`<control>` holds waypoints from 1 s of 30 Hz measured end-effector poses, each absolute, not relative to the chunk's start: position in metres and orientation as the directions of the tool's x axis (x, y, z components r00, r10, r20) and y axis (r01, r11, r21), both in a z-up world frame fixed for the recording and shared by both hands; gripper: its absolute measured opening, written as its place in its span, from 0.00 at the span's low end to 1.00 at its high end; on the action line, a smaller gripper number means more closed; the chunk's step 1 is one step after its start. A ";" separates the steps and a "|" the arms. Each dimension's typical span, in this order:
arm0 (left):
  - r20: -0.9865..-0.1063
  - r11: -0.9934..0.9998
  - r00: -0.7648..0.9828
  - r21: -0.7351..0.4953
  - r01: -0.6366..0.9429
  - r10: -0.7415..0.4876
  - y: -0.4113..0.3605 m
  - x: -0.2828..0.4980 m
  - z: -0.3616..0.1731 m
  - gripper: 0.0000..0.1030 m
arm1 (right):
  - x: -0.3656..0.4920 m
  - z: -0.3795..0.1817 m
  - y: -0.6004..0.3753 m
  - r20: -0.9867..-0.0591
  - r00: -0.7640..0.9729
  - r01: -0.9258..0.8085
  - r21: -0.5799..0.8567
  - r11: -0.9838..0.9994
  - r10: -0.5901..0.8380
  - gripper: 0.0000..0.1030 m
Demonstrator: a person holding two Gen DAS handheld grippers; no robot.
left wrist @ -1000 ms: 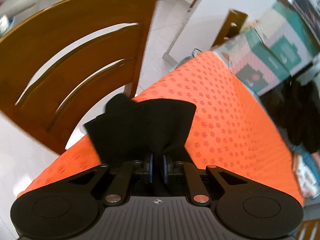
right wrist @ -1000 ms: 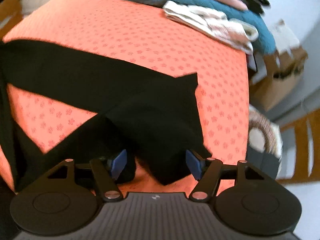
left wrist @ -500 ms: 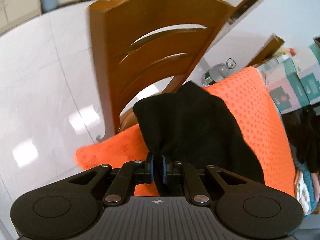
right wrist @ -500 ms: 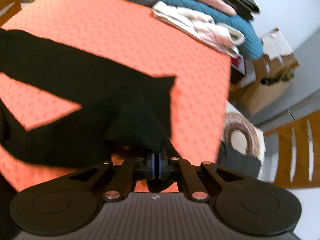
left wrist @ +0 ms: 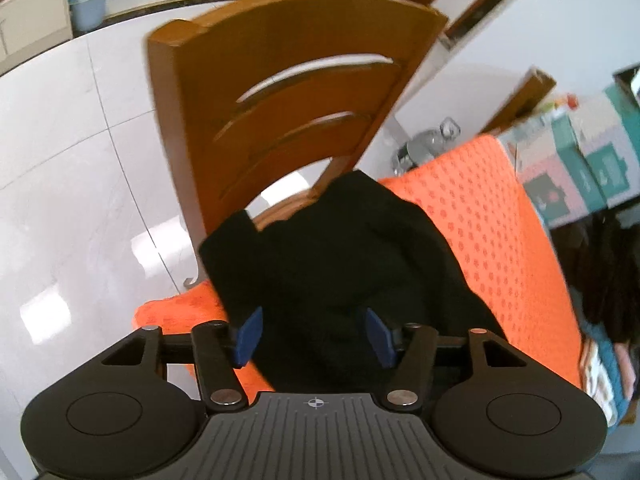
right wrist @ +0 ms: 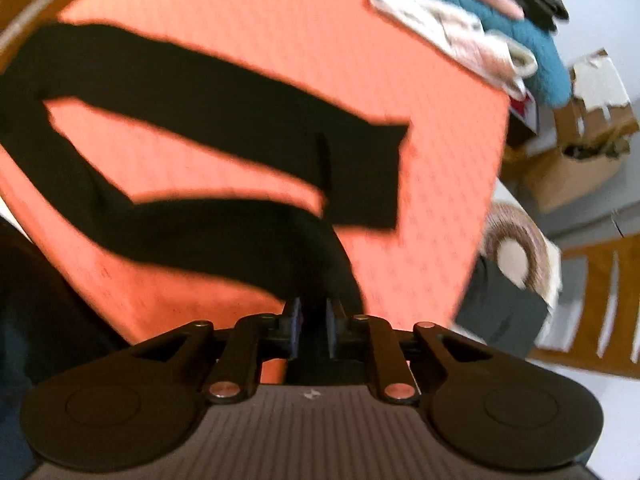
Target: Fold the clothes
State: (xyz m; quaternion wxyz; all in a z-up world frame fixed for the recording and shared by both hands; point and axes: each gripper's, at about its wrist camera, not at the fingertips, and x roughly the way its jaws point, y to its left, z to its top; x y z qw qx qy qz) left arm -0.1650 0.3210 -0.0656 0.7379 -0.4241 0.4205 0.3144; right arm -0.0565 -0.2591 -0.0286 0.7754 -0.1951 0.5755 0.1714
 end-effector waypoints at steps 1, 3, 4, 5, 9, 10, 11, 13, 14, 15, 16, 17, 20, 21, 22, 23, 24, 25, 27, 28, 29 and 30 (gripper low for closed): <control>-0.892 0.448 0.440 -0.353 -0.822 0.104 0.321 -0.160 -0.067 0.59 | -0.054 -0.027 -0.254 -0.954 0.292 -0.502 -0.090 0.860 0.071 0.16; -0.902 0.448 0.420 -0.336 -0.829 0.101 0.320 -0.153 -0.072 0.60 | -0.053 -0.030 -0.243 -0.948 0.299 -0.545 -0.073 0.835 0.112 0.23; -0.907 0.444 0.409 -0.327 -0.834 0.101 0.319 -0.151 -0.075 0.60 | -0.053 -0.031 -0.237 -0.944 0.302 -0.566 -0.065 0.822 0.132 0.26; -0.912 0.440 0.398 -0.319 -0.840 0.100 0.318 -0.149 -0.078 0.61 | -0.053 -0.033 -0.231 -0.941 0.303 -0.588 -0.059 0.807 0.152 0.29; -0.921 0.418 0.377 -0.306 -0.855 0.096 0.315 -0.142 -0.090 0.62 | -0.063 -0.048 -0.197 -0.942 0.269 -0.711 -0.055 0.701 0.199 0.34; -0.920 0.415 0.379 -0.308 -0.856 0.101 0.314 -0.142 -0.091 0.62 | -0.065 -0.052 -0.188 -0.943 0.260 -0.738 -0.054 0.672 0.209 0.35; -0.918 0.412 0.382 -0.309 -0.857 0.105 0.314 -0.141 -0.092 0.62 | -0.068 -0.056 -0.180 -0.943 0.249 -0.764 -0.052 0.643 0.220 0.35; -0.916 0.403 0.385 -0.311 -0.861 0.114 0.313 -0.139 -0.093 0.63 | -0.072 -0.061 -0.167 -0.945 0.215 -0.801 -0.026 0.598 0.248 0.35; -0.915 0.398 0.385 -0.312 -0.863 0.119 0.312 -0.139 -0.093 0.63 | -0.074 -0.063 -0.161 -0.945 0.198 -0.817 -0.012 0.576 0.261 0.35; -0.915 0.393 0.384 -0.310 -0.866 0.124 0.312 -0.139 -0.095 0.63 | -0.076 -0.065 -0.156 -0.946 0.179 -0.827 0.006 0.563 0.272 0.35; -0.915 0.388 0.382 -0.308 -0.869 0.130 0.312 -0.139 -0.096 0.63 | -0.078 -0.067 -0.153 -0.945 0.166 -0.836 0.017 0.549 0.283 0.35; -0.915 0.384 0.380 -0.306 -0.871 0.135 0.311 -0.139 -0.097 0.63 | -0.080 -0.069 -0.150 -0.943 0.154 -0.844 0.029 0.536 0.294 0.35; -0.916 0.376 0.371 -0.293 -0.879 0.154 0.310 -0.139 -0.101 0.51 | -0.085 -0.076 -0.141 -0.942 0.130 -0.862 0.047 0.506 0.309 0.35; -0.917 0.377 0.365 -0.285 -0.881 0.161 0.309 -0.140 -0.102 0.39 | -0.085 -0.078 -0.137 -0.943 0.128 -0.863 0.047 0.503 0.308 0.35; -0.917 0.381 0.365 -0.282 -0.880 0.163 0.308 -0.142 -0.103 0.32 | -0.086 -0.081 -0.135 -0.943 0.126 -0.865 0.048 0.500 0.308 0.35; -0.916 0.386 0.365 -0.280 -0.879 0.166 0.308 -0.143 -0.104 0.18 | -0.087 -0.083 -0.133 -0.943 0.127 -0.867 0.046 0.497 0.309 0.35; -0.915 0.389 0.366 -0.279 -0.878 0.169 0.308 -0.146 -0.104 0.10 | -0.087 -0.085 -0.132 -0.943 0.127 -0.868 0.045 0.495 0.309 0.35; -0.914 0.391 0.366 -0.277 -0.877 0.173 0.308 -0.148 -0.104 0.07 | -0.087 -0.087 -0.132 -0.943 0.127 -0.864 0.046 0.501 0.307 0.35; -0.915 0.393 0.359 -0.267 -0.880 0.183 0.308 -0.154 -0.102 0.05 | -0.084 -0.090 -0.133 -0.943 0.124 -0.851 0.059 0.522 0.309 0.35; -0.915 0.393 0.360 -0.267 -0.880 0.183 0.308 -0.155 -0.101 0.05 | -0.083 -0.091 -0.134 -0.943 0.123 -0.845 0.065 0.532 0.310 0.34; -0.915 0.394 0.360 -0.267 -0.879 0.184 0.308 -0.157 -0.100 0.04 | -0.082 -0.092 -0.135 -0.942 0.121 -0.839 0.071 0.540 0.312 0.27; -0.913 0.397 0.363 -0.269 -0.877 0.183 0.308 -0.160 -0.099 0.04 | -0.083 -0.092 -0.135 -0.942 0.118 -0.841 0.074 0.537 0.314 0.19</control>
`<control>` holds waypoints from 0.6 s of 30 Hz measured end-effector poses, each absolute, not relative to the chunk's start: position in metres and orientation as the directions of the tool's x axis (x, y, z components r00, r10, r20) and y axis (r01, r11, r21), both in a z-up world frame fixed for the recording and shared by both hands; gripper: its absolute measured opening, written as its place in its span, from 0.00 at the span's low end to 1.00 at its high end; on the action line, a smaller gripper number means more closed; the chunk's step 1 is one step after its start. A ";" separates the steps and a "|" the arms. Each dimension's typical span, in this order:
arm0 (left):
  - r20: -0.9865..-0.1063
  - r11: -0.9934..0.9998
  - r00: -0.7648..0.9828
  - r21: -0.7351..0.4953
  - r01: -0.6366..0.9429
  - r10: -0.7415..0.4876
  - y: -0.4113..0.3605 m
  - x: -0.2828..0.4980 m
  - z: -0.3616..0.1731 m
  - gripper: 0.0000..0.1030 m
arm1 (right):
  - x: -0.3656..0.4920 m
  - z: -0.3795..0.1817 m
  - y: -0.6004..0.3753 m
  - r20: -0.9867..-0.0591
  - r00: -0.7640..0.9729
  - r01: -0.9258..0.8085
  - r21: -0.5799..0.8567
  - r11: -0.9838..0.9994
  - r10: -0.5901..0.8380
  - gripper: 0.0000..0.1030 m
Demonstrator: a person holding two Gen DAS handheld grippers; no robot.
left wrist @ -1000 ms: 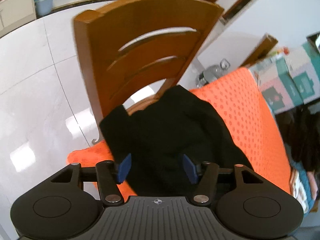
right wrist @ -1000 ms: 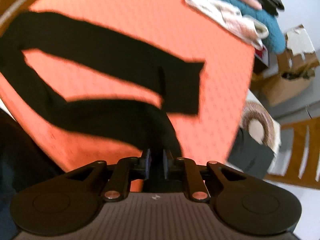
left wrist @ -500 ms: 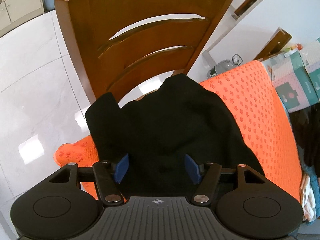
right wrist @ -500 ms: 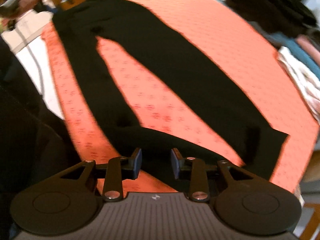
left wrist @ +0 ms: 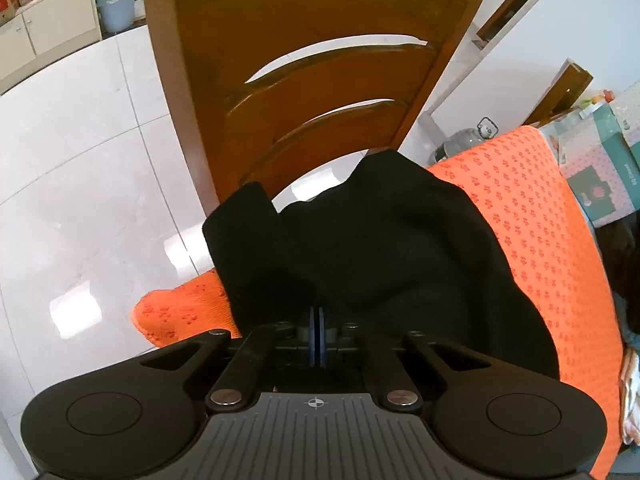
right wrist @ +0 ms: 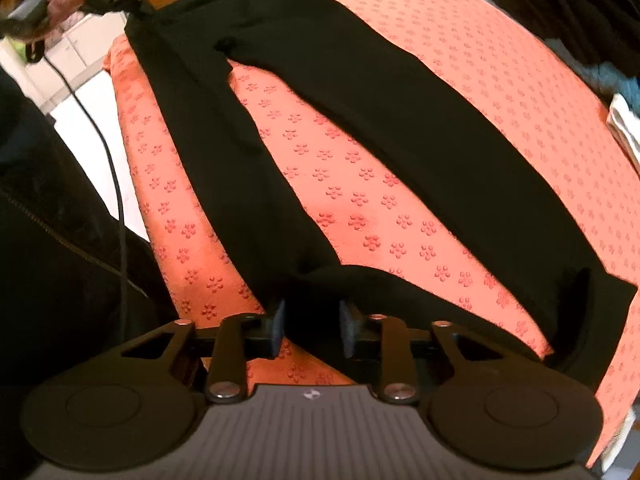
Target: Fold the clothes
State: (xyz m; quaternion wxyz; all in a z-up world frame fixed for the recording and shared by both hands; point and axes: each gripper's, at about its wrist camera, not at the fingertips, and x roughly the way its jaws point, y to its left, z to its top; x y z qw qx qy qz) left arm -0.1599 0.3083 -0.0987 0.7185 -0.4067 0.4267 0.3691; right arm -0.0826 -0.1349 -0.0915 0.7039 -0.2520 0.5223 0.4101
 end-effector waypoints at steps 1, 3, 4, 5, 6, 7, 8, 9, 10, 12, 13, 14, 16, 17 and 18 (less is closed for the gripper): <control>-0.912 0.399 0.366 -0.272 -0.876 0.183 0.308 -0.162 -0.097 0.04 | -0.083 -0.091 -0.135 -0.942 0.115 -0.842 0.076 0.533 0.316 0.18; -0.910 0.402 0.372 -0.276 -0.873 0.184 0.309 -0.168 -0.094 0.04 | -0.087 -0.087 -0.135 -0.940 0.128 -0.853 0.059 0.519 0.316 0.19; -0.909 0.400 0.374 -0.279 -0.873 0.183 0.309 -0.172 -0.092 0.04 | -0.090 -0.084 -0.134 -0.938 0.142 -0.859 0.041 0.510 0.316 0.19; -0.908 0.398 0.376 -0.282 -0.873 0.182 0.310 -0.176 -0.090 0.04 | -0.091 -0.080 -0.134 -0.934 0.159 -0.863 0.026 0.505 0.320 0.19; -0.908 0.397 0.378 -0.285 -0.873 0.180 0.310 -0.180 -0.088 0.04 | -0.092 -0.077 -0.134 -0.930 0.175 -0.866 0.011 0.500 0.323 0.19; -0.908 0.393 0.380 -0.289 -0.873 0.176 0.310 -0.185 -0.087 0.04 | -0.091 -0.074 -0.134 -0.929 0.188 -0.869 -0.006 0.495 0.319 0.20; -0.909 0.391 0.381 -0.292 -0.873 0.172 0.310 -0.190 -0.086 0.04 | -0.091 -0.072 -0.134 -0.928 0.201 -0.871 -0.023 0.490 0.314 0.21; -0.909 0.386 0.381 -0.294 -0.874 0.170 0.310 -0.195 -0.085 0.04 | -0.090 -0.072 -0.135 -0.929 0.211 -0.873 -0.039 0.486 0.304 0.21; -0.910 0.381 0.378 -0.293 -0.877 0.170 0.311 -0.201 -0.085 0.04 | -0.089 -0.071 -0.136 -0.930 0.220 -0.875 -0.054 0.481 0.294 0.21; -0.913 0.371 0.371 -0.290 -0.882 0.169 0.312 -0.212 -0.086 0.04 | -0.084 -0.072 -0.139 -0.932 0.224 -0.877 -0.064 0.477 0.286 0.25; -0.916 0.360 0.366 -0.289 -0.887 0.165 0.313 -0.218 -0.090 0.04 | -0.082 -0.072 -0.140 -0.933 0.226 -0.878 -0.069 0.474 0.281 0.26; -0.919 0.349 0.361 -0.289 -0.892 0.161 0.313 -0.223 -0.093 0.04 | -0.081 -0.073 -0.141 -0.934 0.225 -0.882 -0.076 0.465 0.276 0.27; -0.924 0.328 0.350 -0.287 -0.900 0.152 0.315 -0.234 -0.101 0.04 | -0.077 -0.074 -0.140 -0.937 0.225 -0.890 -0.087 0.447 0.266 0.30; -0.926 0.330 0.348 -0.286 -0.900 0.148 0.314 -0.238 -0.105 0.05 | -0.076 -0.074 -0.139 -0.939 0.225 -0.894 -0.092 0.438 0.261 0.33; -0.928 0.337 0.341 -0.276 -0.900 0.153 0.313 -0.240 -0.107 0.05 | -0.074 -0.074 -0.138 -0.939 0.223 -0.899 -0.095 0.428 0.262 0.37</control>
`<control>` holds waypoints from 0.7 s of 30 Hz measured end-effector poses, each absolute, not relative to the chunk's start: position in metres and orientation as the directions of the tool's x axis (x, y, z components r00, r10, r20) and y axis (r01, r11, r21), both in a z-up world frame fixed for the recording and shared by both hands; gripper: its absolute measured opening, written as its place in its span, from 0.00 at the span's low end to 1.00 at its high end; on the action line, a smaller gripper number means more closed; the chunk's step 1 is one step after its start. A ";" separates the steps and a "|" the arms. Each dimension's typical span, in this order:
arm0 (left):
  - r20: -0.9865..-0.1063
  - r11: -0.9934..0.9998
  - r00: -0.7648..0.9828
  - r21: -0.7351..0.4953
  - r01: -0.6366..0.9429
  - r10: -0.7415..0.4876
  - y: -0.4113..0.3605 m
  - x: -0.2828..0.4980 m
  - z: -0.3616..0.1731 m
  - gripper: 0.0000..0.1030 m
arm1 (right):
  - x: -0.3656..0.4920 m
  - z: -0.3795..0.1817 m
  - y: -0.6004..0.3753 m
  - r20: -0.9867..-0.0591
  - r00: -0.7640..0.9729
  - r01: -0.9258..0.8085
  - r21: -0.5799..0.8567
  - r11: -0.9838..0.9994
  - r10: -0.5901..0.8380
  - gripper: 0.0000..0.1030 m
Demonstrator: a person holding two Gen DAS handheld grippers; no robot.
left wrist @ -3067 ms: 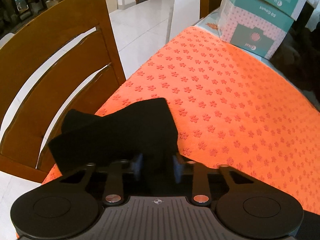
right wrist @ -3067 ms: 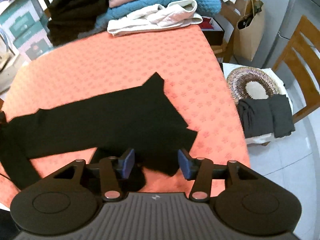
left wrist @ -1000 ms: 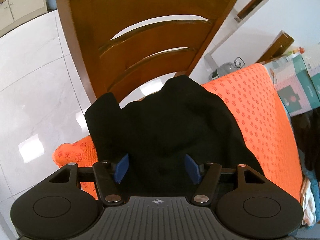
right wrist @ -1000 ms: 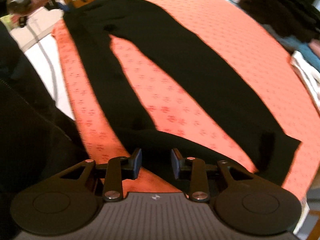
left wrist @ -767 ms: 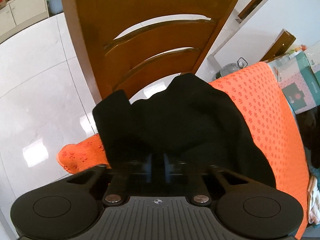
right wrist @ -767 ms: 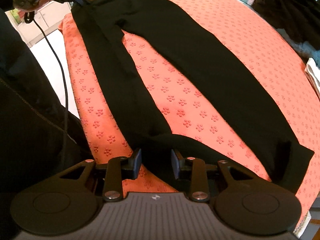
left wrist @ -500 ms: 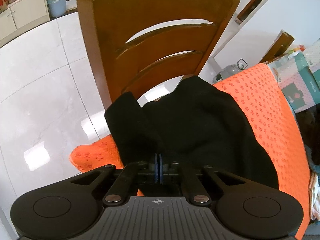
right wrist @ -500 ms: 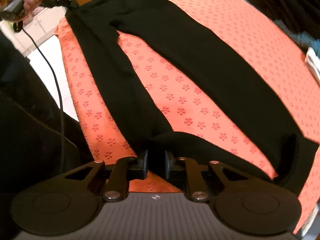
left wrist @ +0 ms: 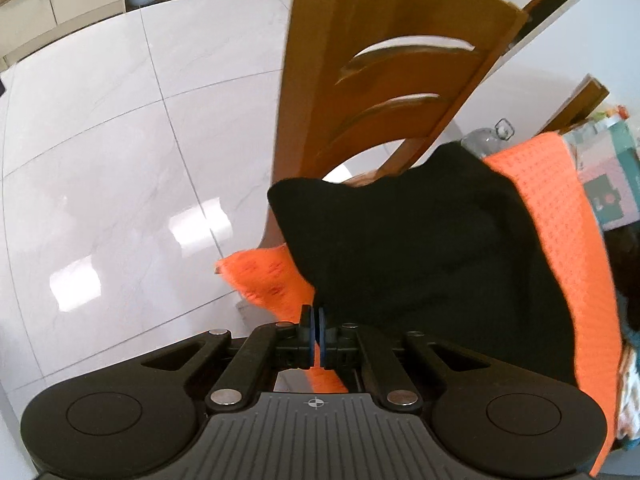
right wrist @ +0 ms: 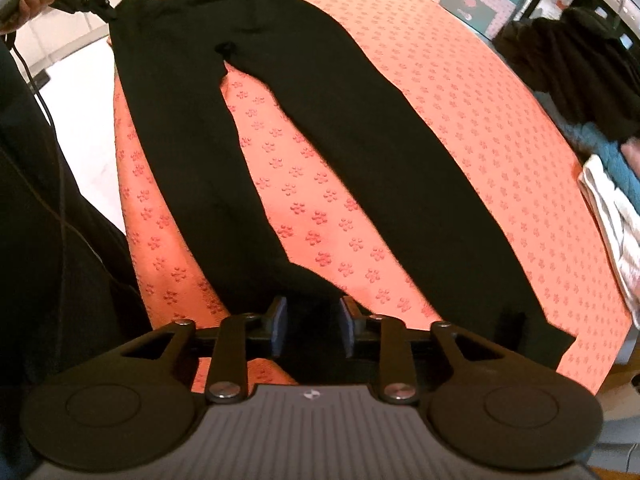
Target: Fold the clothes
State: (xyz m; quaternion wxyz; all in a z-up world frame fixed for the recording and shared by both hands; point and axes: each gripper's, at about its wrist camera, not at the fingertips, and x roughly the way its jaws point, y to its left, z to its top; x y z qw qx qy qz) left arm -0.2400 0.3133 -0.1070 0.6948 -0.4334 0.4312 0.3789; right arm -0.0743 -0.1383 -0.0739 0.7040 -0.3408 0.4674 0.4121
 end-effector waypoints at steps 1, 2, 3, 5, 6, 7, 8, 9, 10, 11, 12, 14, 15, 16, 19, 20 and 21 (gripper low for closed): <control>-0.929 0.345 0.334 -0.265 -0.900 0.157 0.312 -0.243 -0.109 0.05 | -0.073 -0.073 -0.137 -0.939 0.222 -0.903 -0.097 0.418 0.262 0.38; -0.931 0.351 0.327 -0.255 -0.901 0.162 0.312 -0.245 -0.112 0.05 | -0.071 -0.073 -0.136 -0.939 0.221 -0.907 -0.100 0.409 0.262 0.40; -0.929 0.352 0.326 -0.251 -0.902 0.173 0.311 -0.248 -0.111 0.07 | -0.070 -0.073 -0.135 -0.940 0.220 -0.910 -0.102 0.402 0.259 0.40; -0.927 0.355 0.320 -0.237 -0.904 0.195 0.310 -0.253 -0.110 0.07 | -0.067 -0.073 -0.134 -0.941 0.223 -0.913 -0.110 0.392 0.253 0.41; -0.924 0.358 0.320 -0.233 -0.904 0.208 0.310 -0.255 -0.107 0.09 | -0.065 -0.073 -0.134 -0.942 0.222 -0.915 -0.113 0.386 0.250 0.42; -0.921 0.360 0.321 -0.229 -0.904 0.219 0.309 -0.258 -0.104 0.10 | -0.063 -0.073 -0.134 -0.943 0.221 -0.918 -0.116 0.380 0.247 0.43; -0.916 0.369 0.333 -0.236 -0.899 0.223 0.308 -0.258 -0.101 0.13 | -0.061 -0.074 -0.134 -0.944 0.221 -0.920 -0.119 0.373 0.244 0.47; -0.911 0.379 0.345 -0.243 -0.893 0.227 0.307 -0.257 -0.097 0.14 | -0.059 -0.075 -0.134 -0.946 0.220 -0.924 -0.124 0.363 0.237 0.50; -0.906 0.399 0.355 -0.245 -0.884 0.229 0.306 -0.255 -0.093 0.14 | -0.058 -0.076 -0.133 -0.948 0.216 -0.929 -0.125 0.349 0.234 0.50; -0.902 0.418 0.365 -0.247 -0.874 0.230 0.305 -0.252 -0.088 0.16 | -0.056 -0.077 -0.133 -0.950 0.211 -0.934 -0.126 0.334 0.230 0.50; -0.898 0.438 0.375 -0.248 -0.864 0.231 0.303 -0.250 -0.084 0.18 | -0.054 -0.079 -0.132 -0.954 0.198 -0.941 -0.121 0.316 0.225 0.50; -0.889 0.473 0.398 -0.258 -0.842 0.225 0.300 -0.245 -0.076 0.22 | -0.050 -0.084 -0.132 -0.962 0.170 -0.952 -0.104 0.287 0.214 0.50; -0.887 0.487 0.408 -0.263 -0.833 0.218 0.298 -0.241 -0.073 0.25 | -0.047 -0.087 -0.133 -0.967 0.150 -0.956 -0.089 0.278 0.207 0.50; -0.884 0.501 0.417 -0.269 -0.823 0.211 0.296 -0.236 -0.070 0.26 | -0.044 -0.089 -0.134 -0.971 0.131 -0.960 -0.075 0.269 0.200 0.50; -0.887 0.537 0.427 -0.278 -0.796 0.174 0.287 -0.223 -0.069 0.30 | -0.036 -0.098 -0.140 -0.981 0.080 -0.966 -0.034 0.255 0.175 0.50; -0.889 0.549 0.429 -0.281 -0.787 0.160 0.284 -0.218 -0.070 0.31 | -0.033 -0.100 -0.143 -0.984 0.064 -0.966 -0.019 0.259 0.166 0.50; -0.893 0.562 0.427 -0.281 -0.778 0.144 0.280 -0.213 -0.071 0.32 | -0.029 -0.103 -0.146 -0.986 0.049 -0.963 -0.005 0.268 0.159 0.50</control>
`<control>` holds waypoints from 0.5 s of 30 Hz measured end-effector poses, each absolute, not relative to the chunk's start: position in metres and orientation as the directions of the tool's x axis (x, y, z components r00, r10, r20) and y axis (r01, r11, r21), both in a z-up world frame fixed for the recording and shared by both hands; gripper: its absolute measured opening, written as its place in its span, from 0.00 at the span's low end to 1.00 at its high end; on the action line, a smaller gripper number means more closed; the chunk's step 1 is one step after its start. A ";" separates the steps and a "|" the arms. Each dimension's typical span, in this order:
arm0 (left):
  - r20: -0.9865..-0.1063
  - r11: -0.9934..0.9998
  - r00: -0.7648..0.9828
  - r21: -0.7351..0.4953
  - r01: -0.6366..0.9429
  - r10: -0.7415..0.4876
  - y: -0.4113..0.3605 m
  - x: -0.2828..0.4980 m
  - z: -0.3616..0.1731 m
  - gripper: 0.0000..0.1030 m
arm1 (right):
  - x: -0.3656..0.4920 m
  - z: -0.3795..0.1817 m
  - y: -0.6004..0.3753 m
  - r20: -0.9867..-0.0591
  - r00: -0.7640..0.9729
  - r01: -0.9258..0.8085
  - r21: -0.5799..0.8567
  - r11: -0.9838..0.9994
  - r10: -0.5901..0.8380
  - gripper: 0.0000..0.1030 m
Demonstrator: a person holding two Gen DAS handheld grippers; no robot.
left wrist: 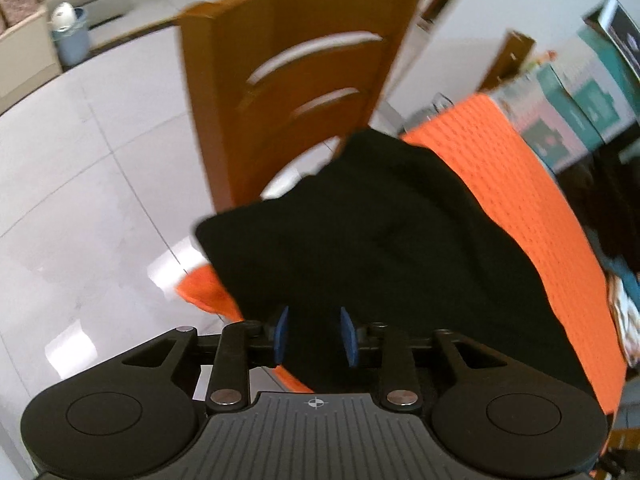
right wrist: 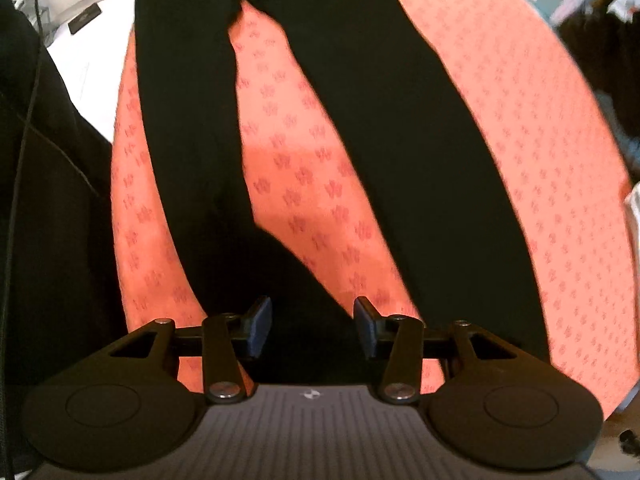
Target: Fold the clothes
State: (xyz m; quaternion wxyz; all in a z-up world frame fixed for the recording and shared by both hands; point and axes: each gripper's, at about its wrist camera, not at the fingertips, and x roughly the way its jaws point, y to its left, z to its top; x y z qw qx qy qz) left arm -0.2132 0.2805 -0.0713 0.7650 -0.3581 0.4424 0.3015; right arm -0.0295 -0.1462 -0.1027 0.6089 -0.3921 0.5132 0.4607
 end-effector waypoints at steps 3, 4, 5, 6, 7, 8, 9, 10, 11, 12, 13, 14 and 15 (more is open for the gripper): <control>-0.902 0.591 0.420 -0.286 -0.755 0.100 0.270 -0.202 -0.078 0.35 | -0.022 -0.107 -0.155 -0.988 0.001 -0.957 0.044 0.287 0.155 0.49; -0.904 0.601 0.419 -0.289 -0.745 0.083 0.266 -0.198 -0.081 0.36 | -0.020 -0.108 -0.157 -0.988 -0.009 -0.955 0.054 0.292 0.152 0.49; -0.906 0.618 0.418 -0.291 -0.730 0.068 0.262 -0.195 -0.082 0.38 | -0.019 -0.109 -0.159 -0.989 -0.022 -0.953 0.065 0.296 0.147 0.49; -0.907 0.634 0.418 -0.293 -0.716 0.053 0.257 -0.192 -0.083 0.39 | -0.018 -0.110 -0.161 -0.989 -0.028 -0.951 0.071 0.301 0.143 0.49; -0.907 0.649 0.418 -0.290 -0.703 0.048 0.253 -0.189 -0.083 0.39 | -0.017 -0.110 -0.163 -0.990 -0.035 -0.949 0.076 0.305 0.138 0.49; -0.907 0.665 0.419 -0.286 -0.690 0.044 0.248 -0.186 -0.082 0.39 | -0.017 -0.110 -0.165 -0.990 -0.041 -0.947 0.081 0.310 0.133 0.49; -0.907 0.680 0.419 -0.283 -0.677 0.040 0.244 -0.182 -0.081 0.39 | -0.016 -0.111 -0.168 -0.991 -0.047 -0.945 0.086 0.315 0.129 0.49; -0.907 0.694 0.419 -0.279 -0.663 0.035 0.240 -0.179 -0.081 0.39 | -0.015 -0.111 -0.170 -0.991 -0.053 -0.943 0.090 0.320 0.125 0.49; -0.907 0.708 0.419 -0.276 -0.650 0.031 0.236 -0.176 -0.080 0.39 | -0.016 -0.110 -0.174 -0.991 -0.049 -0.939 0.088 0.333 0.123 0.49; -0.906 0.715 0.422 -0.277 -0.642 0.027 0.235 -0.172 -0.079 0.40 | -0.016 -0.109 -0.178 -0.991 -0.046 -0.934 0.086 0.346 0.122 0.49; -0.904 0.721 0.427 -0.280 -0.634 0.023 0.233 -0.170 -0.078 0.40 | -0.017 -0.109 -0.183 -0.992 -0.043 -0.930 0.084 0.359 0.120 0.49; -0.903 0.725 0.429 -0.281 -0.629 0.021 0.232 -0.168 -0.077 0.40 | -0.018 -0.108 -0.187 -0.992 -0.040 -0.925 0.082 0.371 0.119 0.49; -0.902 0.729 0.431 -0.283 -0.623 0.019 0.231 -0.166 -0.076 0.40 | -0.018 -0.107 -0.191 -0.992 -0.037 -0.920 0.080 0.384 0.117 0.49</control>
